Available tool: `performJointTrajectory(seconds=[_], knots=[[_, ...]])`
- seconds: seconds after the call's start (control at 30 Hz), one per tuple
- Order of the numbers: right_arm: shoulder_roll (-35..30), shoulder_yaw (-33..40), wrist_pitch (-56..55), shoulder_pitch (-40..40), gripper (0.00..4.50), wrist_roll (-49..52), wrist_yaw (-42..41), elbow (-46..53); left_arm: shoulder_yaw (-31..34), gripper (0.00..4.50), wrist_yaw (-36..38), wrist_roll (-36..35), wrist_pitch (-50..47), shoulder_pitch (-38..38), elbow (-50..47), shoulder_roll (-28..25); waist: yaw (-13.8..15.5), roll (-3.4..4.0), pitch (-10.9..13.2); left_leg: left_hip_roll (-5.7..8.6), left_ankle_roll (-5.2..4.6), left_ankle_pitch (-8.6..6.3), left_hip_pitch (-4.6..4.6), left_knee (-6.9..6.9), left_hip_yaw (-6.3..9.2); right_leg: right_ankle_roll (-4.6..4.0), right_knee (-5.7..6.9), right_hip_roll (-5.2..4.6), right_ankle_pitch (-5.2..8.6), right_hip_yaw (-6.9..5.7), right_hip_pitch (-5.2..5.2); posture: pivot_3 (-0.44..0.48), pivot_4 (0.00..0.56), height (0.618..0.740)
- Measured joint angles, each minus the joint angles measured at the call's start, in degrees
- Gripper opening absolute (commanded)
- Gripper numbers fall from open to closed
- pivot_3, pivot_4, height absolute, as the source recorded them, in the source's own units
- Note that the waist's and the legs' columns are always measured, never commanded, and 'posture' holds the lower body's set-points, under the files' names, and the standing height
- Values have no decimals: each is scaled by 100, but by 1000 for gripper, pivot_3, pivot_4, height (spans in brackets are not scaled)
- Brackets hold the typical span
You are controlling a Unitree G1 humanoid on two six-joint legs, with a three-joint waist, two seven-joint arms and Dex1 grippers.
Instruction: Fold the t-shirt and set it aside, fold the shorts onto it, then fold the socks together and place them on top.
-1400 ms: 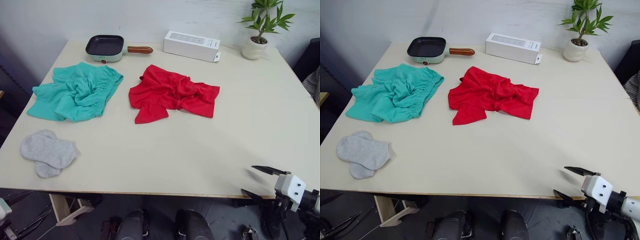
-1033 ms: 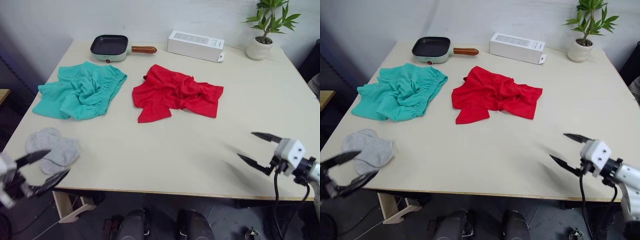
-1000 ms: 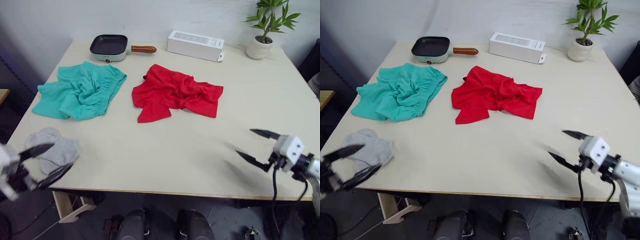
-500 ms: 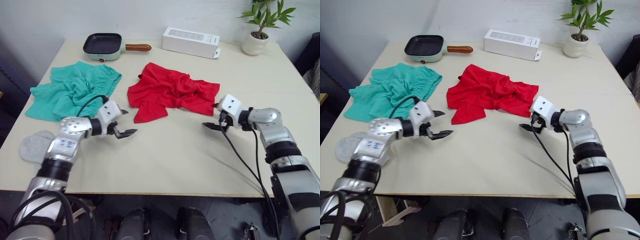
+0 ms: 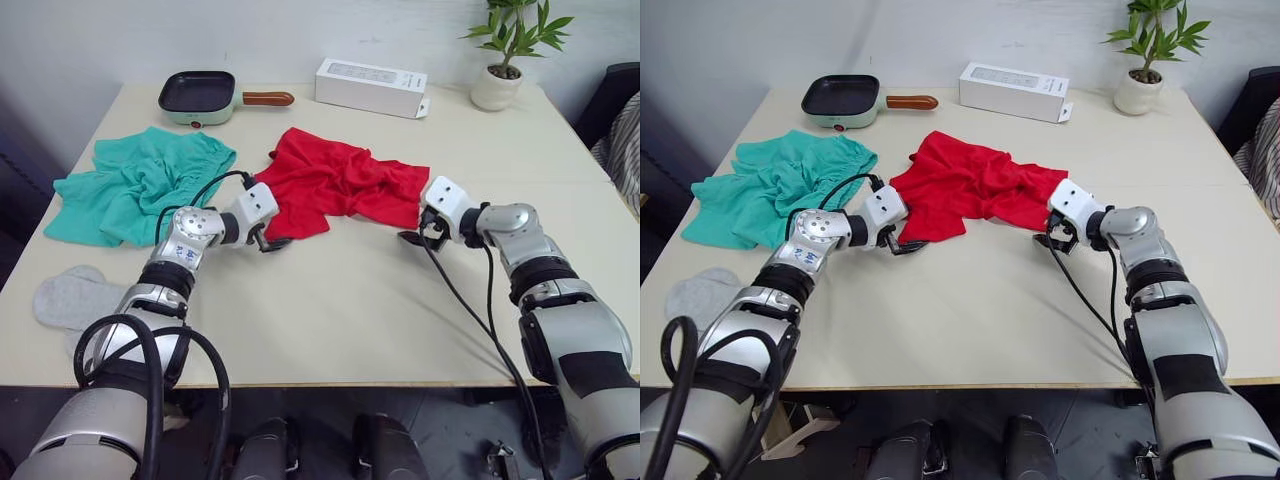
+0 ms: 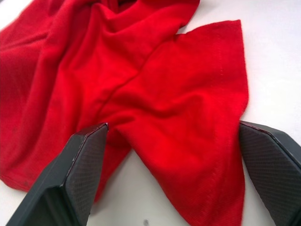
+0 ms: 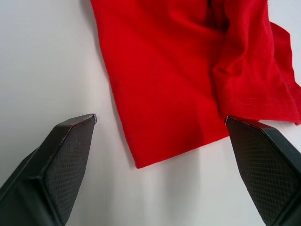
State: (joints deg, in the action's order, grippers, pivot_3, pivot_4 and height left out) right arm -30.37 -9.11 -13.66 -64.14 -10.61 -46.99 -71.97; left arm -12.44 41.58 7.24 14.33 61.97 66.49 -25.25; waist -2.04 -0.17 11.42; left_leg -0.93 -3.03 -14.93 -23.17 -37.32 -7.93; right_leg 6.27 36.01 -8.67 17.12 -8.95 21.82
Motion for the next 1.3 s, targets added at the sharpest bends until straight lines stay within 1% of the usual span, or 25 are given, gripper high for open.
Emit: performJointTrajectory(seconds=[0.03, 0.2, 0.3, 0.43, 0.47, 0.67, 0.7, 0.87, 1.03, 1.07, 1.2, 1.3], knots=[[22, 2, 3, -19, 4500, -27, 37, -27, -4, 3896, -76, 61, 49, 44, 101, 22, -3, -1, 0, 0, 0, 0, 0, 0, 0, 0, 0, 0, -1, 0, 0, 0, 150, 740], [139, 3, 13, -42, 4500, -115, 180, -50, -4, 2369, -235, 223, 200, 51, 271, 78, -44, -6, -5, -1, 0, 0, 6, 0, 0, -1, 3, 0, -3, 0, -3, 0, 150, 740], [225, 0, 78, -57, 3870, -175, 291, -71, -3, 1416, -280, 297, 237, 19, 331, 121, -99, -6, -11, -2, 0, 0, 17, 1, 3, -1, 4, -1, -4, -1, -16, 0, 150, 740], [359, -10, 158, -57, 2603, -227, 447, -96, 6, 188, -383, 351, 237, -58, 343, 156, -116, -18, -25, -2, 0, 0, 25, 2, 5, -2, 6, -5, -4, -1, -21, 0, 150, 740], [395, -11, 197, -57, 2236, -233, 479, -101, 19, 0, -430, 352, 237, -86, 342, 155, -118, -21, -29, -2, 0, 0, 27, 3, 6, -2, 6, -6, -4, 0, -21, 0, 150, 740], [428, -5, 361, -54, 187, -258, 676, -157, 87, 0, -448, 349, 238, -171, 261, 141, -121, -20, -32, -2, 3, -2, 31, 8, 6, -3, 6, -9, -4, 0, -22, 0, 150, 740], [428, 3, 368, -45, 42, -267, 707, -164, 117, 0, -443, 346, 238, -207, 213, 123, -128, -20, -32, -2, 3, -2, 31, 9, 5, -3, 6, -9, -4, 1, -22, 0, 150, 740], [407, 64, 264, -9, 42, -238, 680, -144, 332, 0, -178, 190, 238, -319, 112, -51, -162, -20, -32, -8, 8, -4, 30, 18, 2, -3, 2, -3, -4, 0, -17, 0, 150, 740], [56, 92, 47, 111, 42, -164, 287, 21, 750, 0, 816, -340, 19, -731, -480, -450, -150, -18, -30, -5, 8, -3, -12, 19, -13, -3, 0, 0, -4, 5, 28, 0, 150, 740], [-67, 115, -9, 189, 42, -116, 108, 123, 818, 0, 1115, -483, -105, -937, -827, -586, -148, -17, -29, -2, 5, -5, -18, 21, -18, -3, -2, -1, -4, 7, 36, 0, 150, 740], [-441, 259, -40, 450, 42, 33, -417, 505, 1023, 0, 1852, -957, -745, -1685, -2106, -1012, -135, -13, -25, 0, -4, -10, -47, 17, -33, -2, -2, 0, -4, 21, 68, 0, 150, 740], [-873, 311, 6, 847, 42, 215, -967, 1145, 1228, 0, 2344, -1494, -1487, -2498, -3612, -1401, -124, -11, -18, -1, -6, -11, -46, 17, -33, -2, -6, 0, -4, 28, 68, 0, 150, 740]])
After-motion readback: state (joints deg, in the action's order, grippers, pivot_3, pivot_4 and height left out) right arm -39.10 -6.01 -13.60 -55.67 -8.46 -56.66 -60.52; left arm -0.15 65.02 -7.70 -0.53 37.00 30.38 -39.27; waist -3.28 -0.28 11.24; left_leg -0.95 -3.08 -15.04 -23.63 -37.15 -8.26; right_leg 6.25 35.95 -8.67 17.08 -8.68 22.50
